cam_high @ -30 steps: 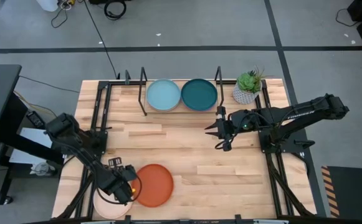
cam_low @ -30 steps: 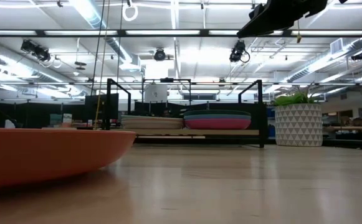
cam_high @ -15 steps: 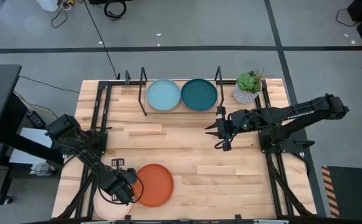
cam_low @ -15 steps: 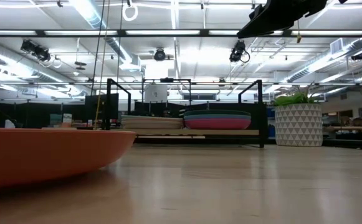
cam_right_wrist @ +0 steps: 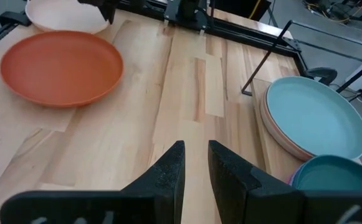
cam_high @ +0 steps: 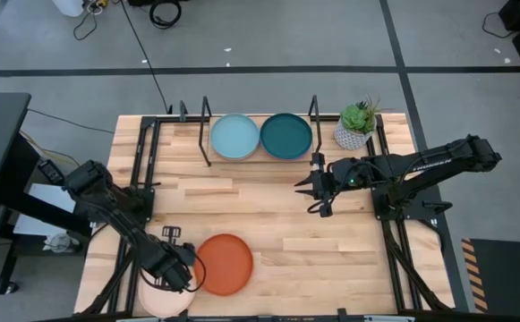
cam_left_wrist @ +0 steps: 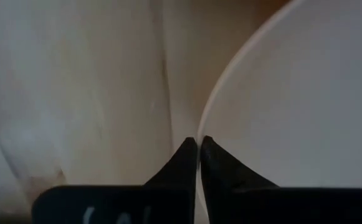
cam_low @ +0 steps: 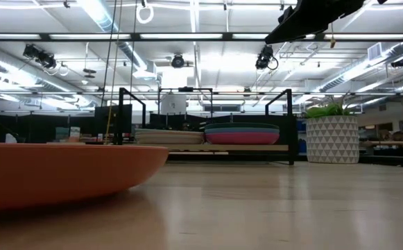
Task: Place and stack plates onto a shelf
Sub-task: Stack the light brown plate on top of the dark green plate on the shelf
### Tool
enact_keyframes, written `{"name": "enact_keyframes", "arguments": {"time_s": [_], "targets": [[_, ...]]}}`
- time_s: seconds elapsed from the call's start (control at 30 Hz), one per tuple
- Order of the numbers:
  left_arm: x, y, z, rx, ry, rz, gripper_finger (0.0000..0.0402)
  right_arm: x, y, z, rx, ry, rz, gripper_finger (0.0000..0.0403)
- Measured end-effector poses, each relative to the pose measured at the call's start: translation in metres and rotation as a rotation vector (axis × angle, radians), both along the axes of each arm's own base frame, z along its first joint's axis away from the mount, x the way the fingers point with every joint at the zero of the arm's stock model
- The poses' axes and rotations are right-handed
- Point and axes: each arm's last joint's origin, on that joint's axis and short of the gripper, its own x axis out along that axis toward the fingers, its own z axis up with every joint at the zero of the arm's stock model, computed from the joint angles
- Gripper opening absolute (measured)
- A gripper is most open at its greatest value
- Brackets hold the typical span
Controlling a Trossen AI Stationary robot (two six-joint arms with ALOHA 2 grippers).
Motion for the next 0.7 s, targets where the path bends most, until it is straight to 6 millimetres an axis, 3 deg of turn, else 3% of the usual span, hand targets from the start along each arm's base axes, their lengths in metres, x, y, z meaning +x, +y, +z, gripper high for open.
{"name": "enact_keyframes", "arguments": {"time_s": [0.3, 0.53, 0.7], "targets": [[-0.014, 0.022, 0.043, -0.009, -0.117, 0.179, 0.0012, 0.003, 0.008, -0.003, 0.001, 0.014, 0.126, 0.0077], [-0.017, 0.051, 0.073, -0.050, -0.221, 0.315, 0.0012, 0.016, 0.026, -0.023, -0.057, 0.087, 0.191, 0.0077], [-0.012, 0.077, 0.092, -0.061, -0.362, 0.423, 0.0012, 0.026, 0.045, -0.041, -0.208, 0.133, 0.233, 0.0077]]}}
